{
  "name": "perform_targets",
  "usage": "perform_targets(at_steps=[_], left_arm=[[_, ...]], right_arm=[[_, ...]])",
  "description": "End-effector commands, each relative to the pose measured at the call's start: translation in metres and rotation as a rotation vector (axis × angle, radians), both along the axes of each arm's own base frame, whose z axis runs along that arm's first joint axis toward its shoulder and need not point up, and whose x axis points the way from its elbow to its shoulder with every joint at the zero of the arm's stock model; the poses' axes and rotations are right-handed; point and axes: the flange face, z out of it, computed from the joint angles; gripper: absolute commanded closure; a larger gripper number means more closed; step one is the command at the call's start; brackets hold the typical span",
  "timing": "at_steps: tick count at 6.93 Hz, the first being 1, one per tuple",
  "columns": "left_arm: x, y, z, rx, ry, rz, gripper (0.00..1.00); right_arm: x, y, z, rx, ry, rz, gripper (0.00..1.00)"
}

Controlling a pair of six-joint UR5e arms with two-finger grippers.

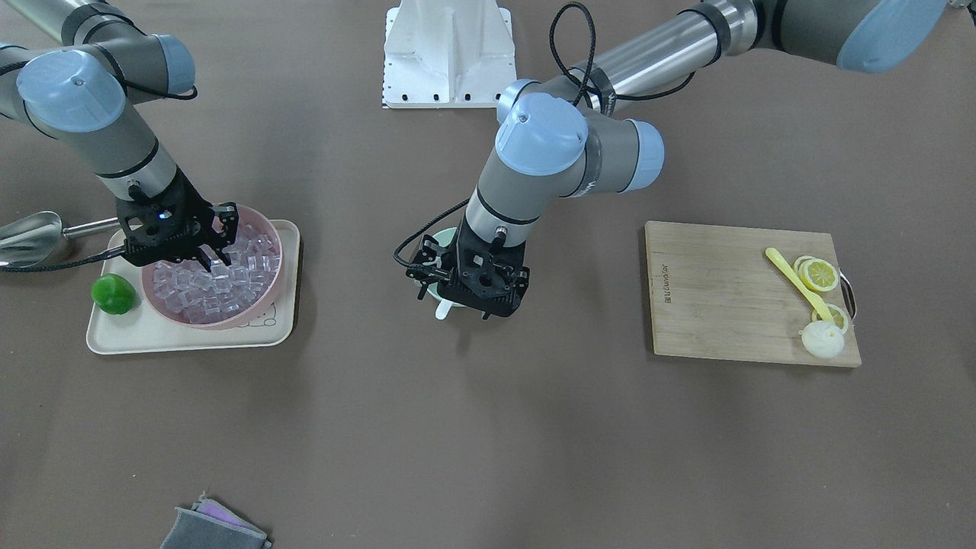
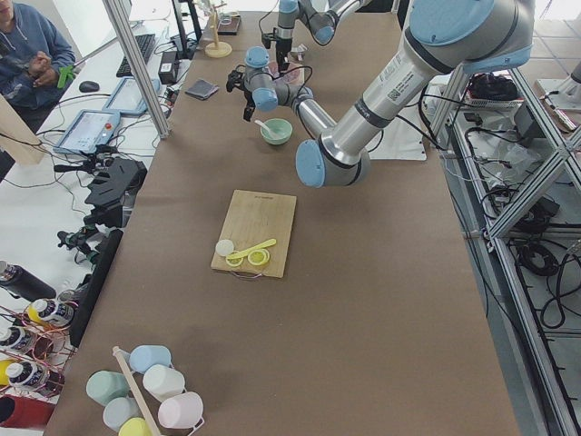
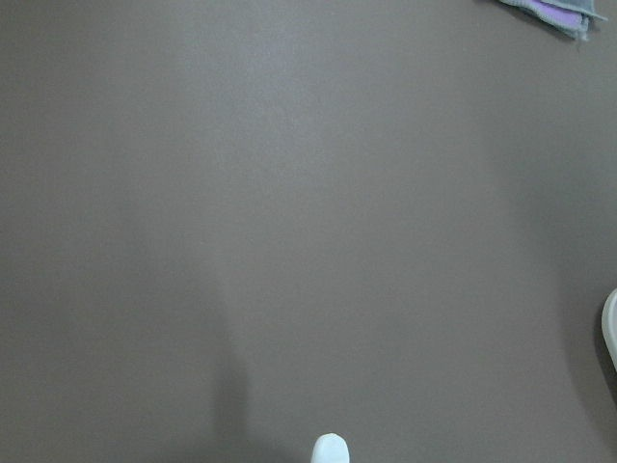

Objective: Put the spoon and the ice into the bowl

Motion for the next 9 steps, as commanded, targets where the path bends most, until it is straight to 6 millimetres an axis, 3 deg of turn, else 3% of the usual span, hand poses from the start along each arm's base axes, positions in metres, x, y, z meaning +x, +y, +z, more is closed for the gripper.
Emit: perform_targets(at_steps=[1, 2, 3, 5, 6, 7, 8, 9], left_arm=[[-0.086, -0.007, 0.041, -0.014, 0.04, 0.016, 0.02], [-0.145, 0.006, 0.095, 0.002, 0.033, 0.066, 0.02], [-0.203, 0.004, 0.15, 0.041, -0.005, 0.094, 0.02], [-0.284, 0.002, 0.247, 0.082, -0.078, 0.148, 0.02], [-0.311, 0.014, 0.297, 0.076, -0.101, 0.197, 0.02], [-0.327, 0.024, 0.324, 0.058, -0.102, 0.221, 0.02], [-0.339, 0.028, 0.34, 0.041, -0.117, 0.207, 0.02], [-0.338, 0.027, 0.342, 0.027, -0.121, 0.2, 0.02]], right_arm=[[0.016, -0.006, -0.033, 0.008, -0.064, 0.02, 1.0], [0.001, -0.015, -0.082, -0.046, -0.147, 0.093, 1.0], [-0.037, -0.01, -0.134, -0.111, -0.226, 0.132, 1.0], [-0.121, 0.02, -0.197, -0.142, -0.282, 0.225, 1.0], [-0.164, 0.027, -0.219, -0.162, -0.291, 0.259, 1.0], [-0.202, 0.029, -0.231, -0.155, -0.28, 0.299, 1.0], [-0.215, 0.032, -0.233, -0.145, -0.271, 0.312, 1.0], [-0.223, 0.039, -0.226, -0.145, -0.259, 0.302, 0.59]])
